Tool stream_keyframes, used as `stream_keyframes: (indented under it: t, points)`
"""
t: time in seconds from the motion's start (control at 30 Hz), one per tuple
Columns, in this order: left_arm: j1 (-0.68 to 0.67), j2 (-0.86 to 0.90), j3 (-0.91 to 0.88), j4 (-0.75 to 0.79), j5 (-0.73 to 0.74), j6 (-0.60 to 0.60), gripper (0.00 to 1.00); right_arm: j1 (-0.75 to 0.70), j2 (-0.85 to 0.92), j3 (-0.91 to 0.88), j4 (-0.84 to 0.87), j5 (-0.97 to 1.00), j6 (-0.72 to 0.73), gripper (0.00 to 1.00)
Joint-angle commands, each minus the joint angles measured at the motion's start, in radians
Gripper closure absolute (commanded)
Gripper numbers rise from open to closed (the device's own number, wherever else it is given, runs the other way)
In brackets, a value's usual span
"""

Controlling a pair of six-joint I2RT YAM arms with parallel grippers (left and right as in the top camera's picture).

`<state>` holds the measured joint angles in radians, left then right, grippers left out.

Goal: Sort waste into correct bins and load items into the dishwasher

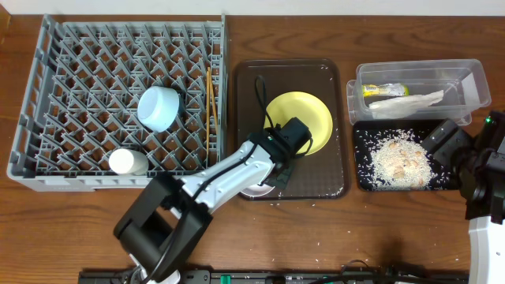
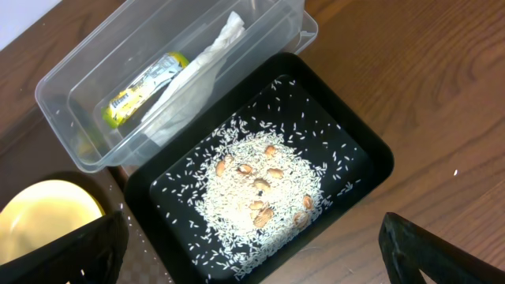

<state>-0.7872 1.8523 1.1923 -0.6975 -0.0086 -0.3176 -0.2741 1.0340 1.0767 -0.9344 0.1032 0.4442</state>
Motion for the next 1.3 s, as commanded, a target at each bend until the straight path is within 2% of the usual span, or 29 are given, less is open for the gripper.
stream_keyframes:
  t: [0.0,0.2,0.37,0.43,0.47,0.67,0.93,1.03,1.13,1.2,1.23,1.27]
  points:
    - [0.002,0.004,0.001,0.034,-0.002,-0.032,0.92,-0.007,0.0,0.002,-0.002,0.009,0.011,0.01]
    - [-0.002,0.003,0.021,0.216,0.32,-0.012,0.92,-0.007,0.0,0.002,-0.002,0.009,0.011,0.01]
    - [0.016,-0.012,0.085,0.136,0.261,-0.005,0.89,-0.007,0.0,0.002,-0.002,0.009,0.011,0.01]
    - [0.033,-0.027,0.111,0.064,0.205,-0.005,0.83,-0.007,0.0,0.002,-0.002,0.009,0.011,0.01]
    - [0.042,-0.037,0.119,0.029,0.177,-0.005,0.74,-0.007,0.0,0.002,-0.002,0.009,0.011,0.01]
    - [0.106,-0.085,0.122,-0.113,-0.014,-0.005,0.6,-0.007,0.0,0.002,-0.002,0.009,0.011,0.01]
    - [0.136,-0.025,0.059,-0.056,-0.049,-0.005,0.52,-0.007,0.0,0.002,-0.002,0.009,0.011,0.01]
    - [0.136,0.025,0.054,-0.041,-0.048,0.003,0.53,-0.007,0.0,0.002,-0.002,0.009,0.011,0.01]
    - [0.136,0.071,0.054,-0.029,-0.048,0.002,0.63,-0.007,0.0,0.002,-0.002,0.009,0.011,0.01]
    - [0.136,0.093,0.054,-0.027,-0.032,0.003,0.79,-0.007,0.0,0.002,-0.002,0.009,0.011,0.01]
    - [0.136,0.097,0.054,-0.031,-0.025,0.002,0.9,-0.007,0.0,0.002,-0.002,0.009,0.011,0.01]
    - [0.136,0.096,0.054,-0.03,-0.026,0.003,0.92,-0.007,0.0,0.002,-0.002,0.009,0.011,0.01]
